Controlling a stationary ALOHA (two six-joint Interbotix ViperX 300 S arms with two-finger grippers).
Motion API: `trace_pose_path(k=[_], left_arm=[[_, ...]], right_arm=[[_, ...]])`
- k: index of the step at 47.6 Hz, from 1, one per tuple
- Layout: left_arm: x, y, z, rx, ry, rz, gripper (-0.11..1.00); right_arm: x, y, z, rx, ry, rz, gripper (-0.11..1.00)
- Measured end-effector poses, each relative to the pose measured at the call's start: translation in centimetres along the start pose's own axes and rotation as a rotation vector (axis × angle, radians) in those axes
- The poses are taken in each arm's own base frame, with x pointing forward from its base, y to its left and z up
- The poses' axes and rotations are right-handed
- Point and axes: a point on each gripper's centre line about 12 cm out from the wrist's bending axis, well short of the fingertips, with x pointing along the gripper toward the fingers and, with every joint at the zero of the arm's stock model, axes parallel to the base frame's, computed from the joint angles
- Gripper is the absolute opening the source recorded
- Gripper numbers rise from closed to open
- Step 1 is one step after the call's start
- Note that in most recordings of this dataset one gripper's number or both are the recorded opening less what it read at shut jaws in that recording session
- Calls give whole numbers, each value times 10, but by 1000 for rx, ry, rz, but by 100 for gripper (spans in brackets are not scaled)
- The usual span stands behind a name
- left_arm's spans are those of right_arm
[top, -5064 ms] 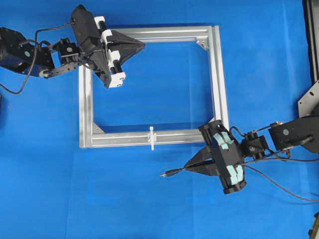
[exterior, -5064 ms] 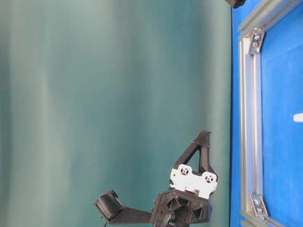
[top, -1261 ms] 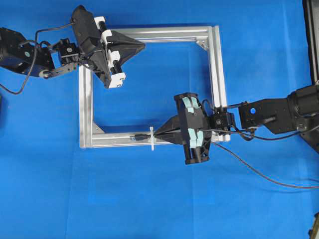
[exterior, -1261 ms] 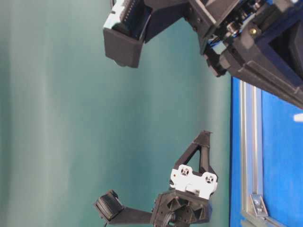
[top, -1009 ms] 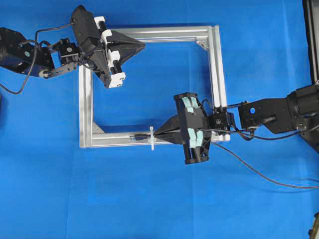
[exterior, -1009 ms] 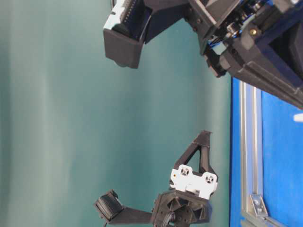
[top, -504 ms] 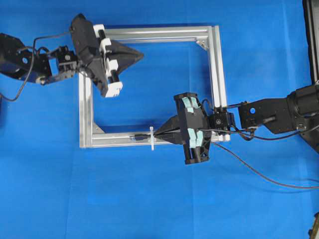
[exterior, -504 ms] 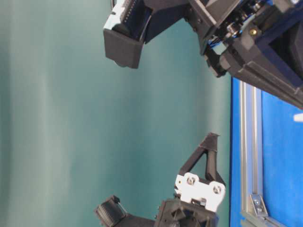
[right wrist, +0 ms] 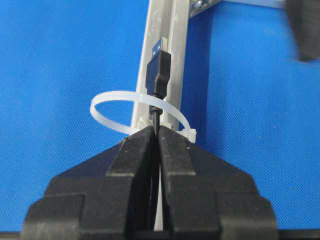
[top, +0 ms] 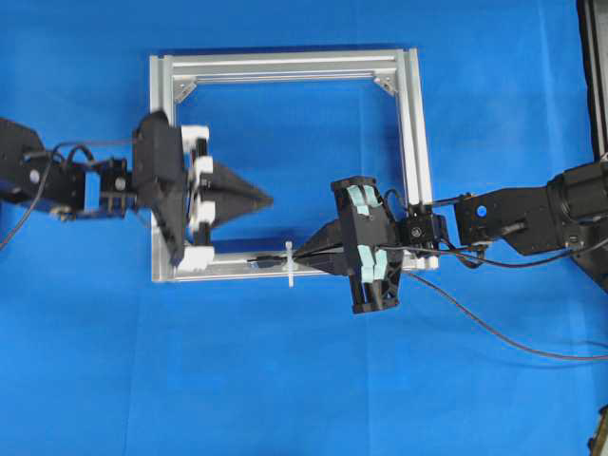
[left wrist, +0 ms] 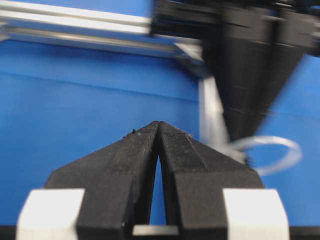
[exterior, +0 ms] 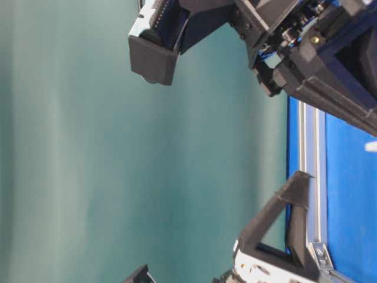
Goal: Insert the wire through the string loop located in the center.
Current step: 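Move the open left gripper down to the plug emerging from the loop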
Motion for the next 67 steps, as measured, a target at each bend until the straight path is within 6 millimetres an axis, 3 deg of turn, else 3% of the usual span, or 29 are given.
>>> trace_pose_path(k=[14, 45, 49, 60, 63, 67], left_arm=[[-4, -37, -6, -26, 16, -103, 0], [-1, -41, -2, -30, 5, -111, 2], [-1, -41, -2, -29, 4, -112, 16], [-1, -42, -1, -31, 4, -116, 83], [-1, -42, -2, -32, 9, -116, 90], [-1, -42, -3, -33, 18, -114, 89]], right_arm=[[0, -1, 0, 1, 0, -1, -2], [0, 0, 0, 0, 0, 0, -2], [0, 0, 0, 0, 0, 0, -2], [0, 0, 0, 0, 0, 0, -2], [0, 0, 0, 0, 0, 0, -2], [0, 0, 0, 0, 0, 0, -2]])
